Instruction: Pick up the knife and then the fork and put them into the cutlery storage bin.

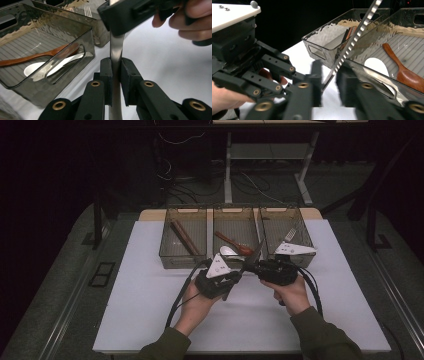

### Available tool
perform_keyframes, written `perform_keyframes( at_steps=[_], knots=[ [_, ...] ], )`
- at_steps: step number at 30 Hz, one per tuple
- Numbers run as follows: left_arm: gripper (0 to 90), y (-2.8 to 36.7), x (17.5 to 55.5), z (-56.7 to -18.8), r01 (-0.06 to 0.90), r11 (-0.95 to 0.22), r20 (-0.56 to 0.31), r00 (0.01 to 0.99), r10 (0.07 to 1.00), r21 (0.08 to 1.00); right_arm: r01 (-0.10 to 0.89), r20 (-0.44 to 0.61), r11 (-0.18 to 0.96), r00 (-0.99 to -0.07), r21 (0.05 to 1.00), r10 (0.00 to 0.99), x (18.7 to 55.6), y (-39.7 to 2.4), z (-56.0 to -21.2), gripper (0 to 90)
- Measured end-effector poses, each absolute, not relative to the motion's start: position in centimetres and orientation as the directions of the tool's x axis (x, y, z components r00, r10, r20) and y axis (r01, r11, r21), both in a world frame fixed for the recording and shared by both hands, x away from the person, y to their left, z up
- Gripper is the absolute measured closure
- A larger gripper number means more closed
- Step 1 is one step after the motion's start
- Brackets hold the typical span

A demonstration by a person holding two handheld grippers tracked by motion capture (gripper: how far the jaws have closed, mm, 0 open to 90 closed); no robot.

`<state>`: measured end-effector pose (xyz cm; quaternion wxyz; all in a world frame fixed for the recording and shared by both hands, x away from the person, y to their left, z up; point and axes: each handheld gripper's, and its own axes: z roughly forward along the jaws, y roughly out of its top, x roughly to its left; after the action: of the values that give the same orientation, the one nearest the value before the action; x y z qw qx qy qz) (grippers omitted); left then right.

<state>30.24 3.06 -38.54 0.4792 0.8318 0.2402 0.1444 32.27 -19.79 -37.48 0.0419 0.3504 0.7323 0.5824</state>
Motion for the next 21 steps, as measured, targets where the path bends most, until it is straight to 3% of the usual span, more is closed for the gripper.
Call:
perform_keyframes(
  at_steps=[4, 6, 21],
  knots=[
    [78.6, 3.0, 30.5, -38.8, 0.279, -0.402, -0.026, 0.848, 0.530, 0.872, 0.483, 0.388, 0.047, -0.754, 0.874, 0.530, 32.5, -19.8, -37.4, 87.7],
    [77.4, 3.0, 30.6, -39.1, 0.281, -0.402, -0.034, 0.852, 0.522, 0.872, 0.460, 0.340, 0.087, -0.759, 0.884, 0.555, 32.4, -19.5, -37.3, 87.8],
    [44.0, 8.0, 29.3, -40.0, 0.285, -0.396, -0.068, 0.875, 0.479, 0.873, 0.424, 0.234, 0.124, -0.694, 0.897, 0.681, 33.9, -25.5, -32.7, 87.9]
  ],
)
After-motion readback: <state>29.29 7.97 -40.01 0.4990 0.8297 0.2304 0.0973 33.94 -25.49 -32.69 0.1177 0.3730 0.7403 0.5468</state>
